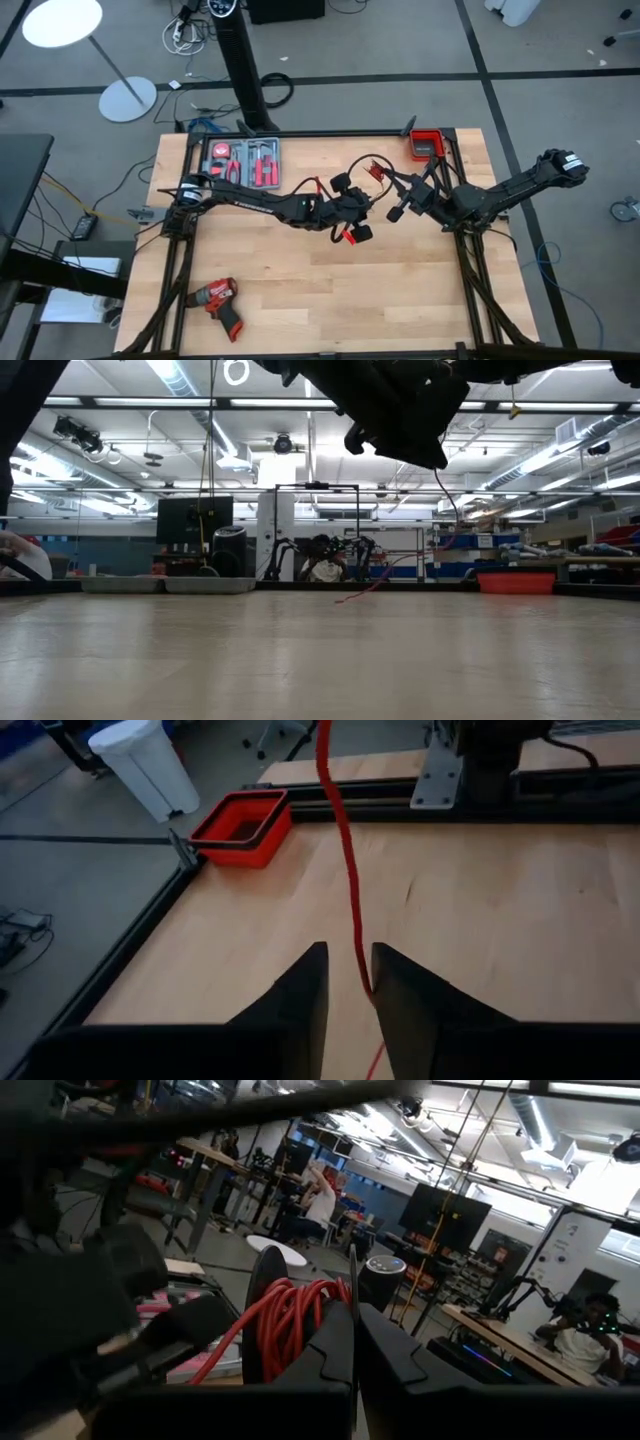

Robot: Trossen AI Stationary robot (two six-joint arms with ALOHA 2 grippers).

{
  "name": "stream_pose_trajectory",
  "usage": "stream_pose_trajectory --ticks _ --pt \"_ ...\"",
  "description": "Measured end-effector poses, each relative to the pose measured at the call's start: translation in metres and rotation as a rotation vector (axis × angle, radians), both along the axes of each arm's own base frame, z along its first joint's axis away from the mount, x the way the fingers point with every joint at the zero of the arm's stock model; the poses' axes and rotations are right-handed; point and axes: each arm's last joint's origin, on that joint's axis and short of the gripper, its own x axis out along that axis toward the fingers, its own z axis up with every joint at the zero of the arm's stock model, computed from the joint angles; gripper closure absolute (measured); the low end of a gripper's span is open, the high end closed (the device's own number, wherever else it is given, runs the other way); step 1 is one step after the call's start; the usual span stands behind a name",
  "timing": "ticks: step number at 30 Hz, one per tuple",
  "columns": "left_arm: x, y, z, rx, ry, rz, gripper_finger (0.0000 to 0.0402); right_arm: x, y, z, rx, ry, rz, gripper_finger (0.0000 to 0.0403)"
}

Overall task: Coil cords
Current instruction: Coil the red wire on the black spool

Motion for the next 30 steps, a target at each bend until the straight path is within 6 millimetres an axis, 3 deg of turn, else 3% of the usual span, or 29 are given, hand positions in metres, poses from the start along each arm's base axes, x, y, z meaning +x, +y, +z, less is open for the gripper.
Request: stream_pose_trajectory --ticks 6,14,22,30 --pt "0.001 0.0 -0.001 0.038 0.017 -0.014 0.0392 0.0 0.0 0.0 -0.001 0.002 -0.001 0.0402" --pt "0.001 -0.001 0.0 0.077 0.019 -0.007 0.04 0.0 0.0 0.0 -0.006 0.008 -0.008 0.0402" --pt "0.006 -0.002 0.016 0.105 -0.115 -0.032 0.0401 0.0 0.0 0.0 -0.014 0.016 -0.014 0.0402" --pt "0.007 -0.007 0.021 0.153 -0.062 -0.131 0.0401 0.0 -0.007 -0.001 -0.066 0.077 -0.098 0.0402"
